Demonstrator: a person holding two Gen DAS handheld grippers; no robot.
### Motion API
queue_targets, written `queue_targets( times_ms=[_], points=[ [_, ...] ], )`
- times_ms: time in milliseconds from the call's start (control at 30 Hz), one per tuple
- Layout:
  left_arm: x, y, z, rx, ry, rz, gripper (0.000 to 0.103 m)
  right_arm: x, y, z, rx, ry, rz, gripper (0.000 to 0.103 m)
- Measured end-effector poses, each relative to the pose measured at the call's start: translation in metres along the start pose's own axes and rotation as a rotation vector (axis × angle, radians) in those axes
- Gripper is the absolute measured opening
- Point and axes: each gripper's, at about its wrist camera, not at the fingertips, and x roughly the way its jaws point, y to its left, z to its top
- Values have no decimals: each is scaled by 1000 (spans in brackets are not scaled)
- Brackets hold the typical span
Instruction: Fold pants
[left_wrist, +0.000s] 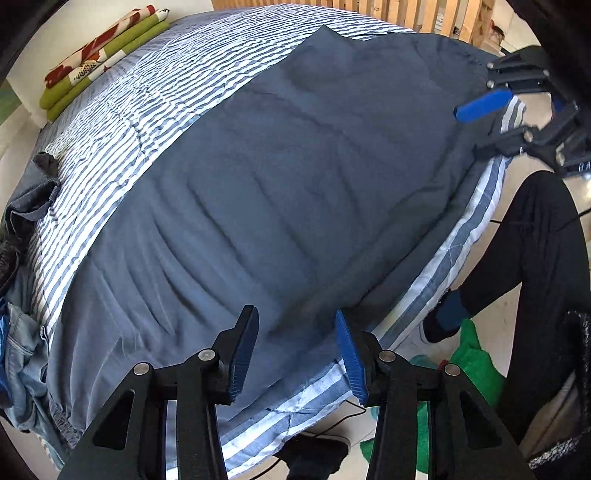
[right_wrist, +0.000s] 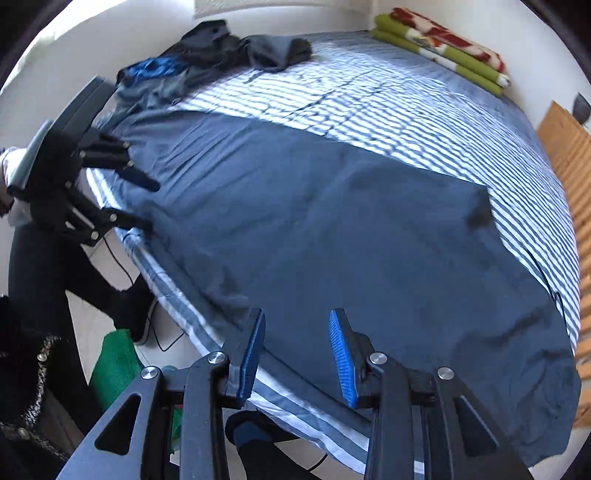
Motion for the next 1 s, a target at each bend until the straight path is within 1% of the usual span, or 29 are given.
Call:
queue_targets(
  times_ms=[67,100,200,233,367,633,800,900,1000],
  points=[
    [0,-5,3,-1,-1,23,47,15,12,3,-39,26,28,33],
    [0,-9,4,4,-2,32,47,22,17,3,-53,39,32,33],
    [1,-2,2,3,-3,42,47,37,22,3,-79,70,24,33],
    [2,4,0,4,-5,42,47,39,24,2,-82,77,23,33],
    [-8,1,-3,31,-26,57,47,47,27,6,-94,91,26,33],
    [-9,6,-5,47,-30,63,47,58,32,9,-114,118,32,33],
    [-6,18,-10,27,-18,63,43,60,32,9,-121,133,31,33],
    [-4,26,-13,16,-8,63,38,59,31,9,-127,137,26,33],
    [-5,32,-15,11,-2,42,35,59,28,10,-120,153,41,33]
  ],
)
